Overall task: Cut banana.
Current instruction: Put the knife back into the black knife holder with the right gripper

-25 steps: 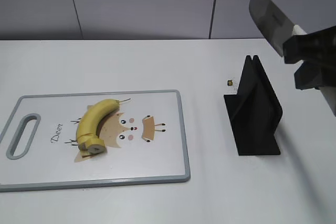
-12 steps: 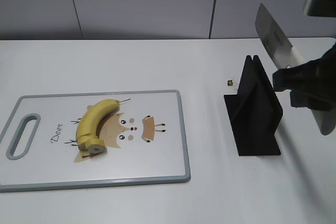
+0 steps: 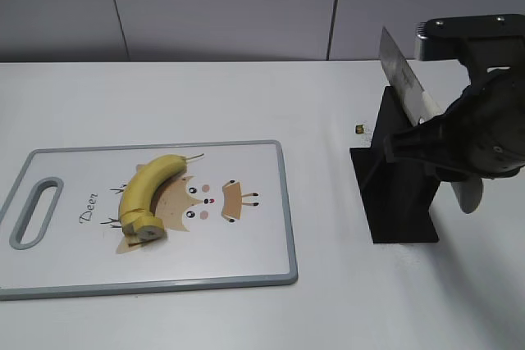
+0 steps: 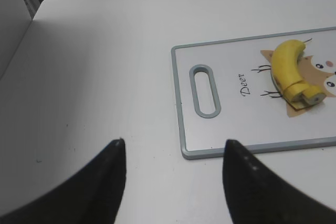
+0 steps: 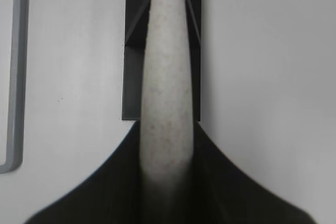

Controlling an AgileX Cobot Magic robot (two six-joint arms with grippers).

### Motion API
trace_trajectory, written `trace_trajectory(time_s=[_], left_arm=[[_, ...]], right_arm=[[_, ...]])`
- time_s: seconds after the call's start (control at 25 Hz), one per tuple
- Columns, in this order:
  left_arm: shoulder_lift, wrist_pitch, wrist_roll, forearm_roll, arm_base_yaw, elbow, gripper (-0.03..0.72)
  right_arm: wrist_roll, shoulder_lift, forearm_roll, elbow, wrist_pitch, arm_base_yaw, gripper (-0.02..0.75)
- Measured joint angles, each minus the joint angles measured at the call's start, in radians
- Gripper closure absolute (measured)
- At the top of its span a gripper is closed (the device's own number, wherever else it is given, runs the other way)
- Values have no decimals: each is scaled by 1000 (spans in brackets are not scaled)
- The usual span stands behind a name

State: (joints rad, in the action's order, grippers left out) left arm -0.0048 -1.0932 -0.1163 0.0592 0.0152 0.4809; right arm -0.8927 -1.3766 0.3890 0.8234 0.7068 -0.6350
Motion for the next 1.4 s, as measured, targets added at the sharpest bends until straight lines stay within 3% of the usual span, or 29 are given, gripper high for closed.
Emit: trace_trajectory(time_s=[0.4, 1.24, 1.32, 1.4], left_arm=[[0, 0, 0, -1, 0, 0, 123], [0, 0, 0, -2, 0, 0, 136], [0, 0, 0, -2, 0, 0, 136], [0, 0, 0, -2, 0, 0, 136]], right_arm=[[-71, -30, 81, 0, -9, 0, 576], [-91, -76, 37, 0, -26, 0, 573], [-90, -76, 36, 0, -27, 0, 524], [-90, -76, 36, 0, -27, 0, 409]])
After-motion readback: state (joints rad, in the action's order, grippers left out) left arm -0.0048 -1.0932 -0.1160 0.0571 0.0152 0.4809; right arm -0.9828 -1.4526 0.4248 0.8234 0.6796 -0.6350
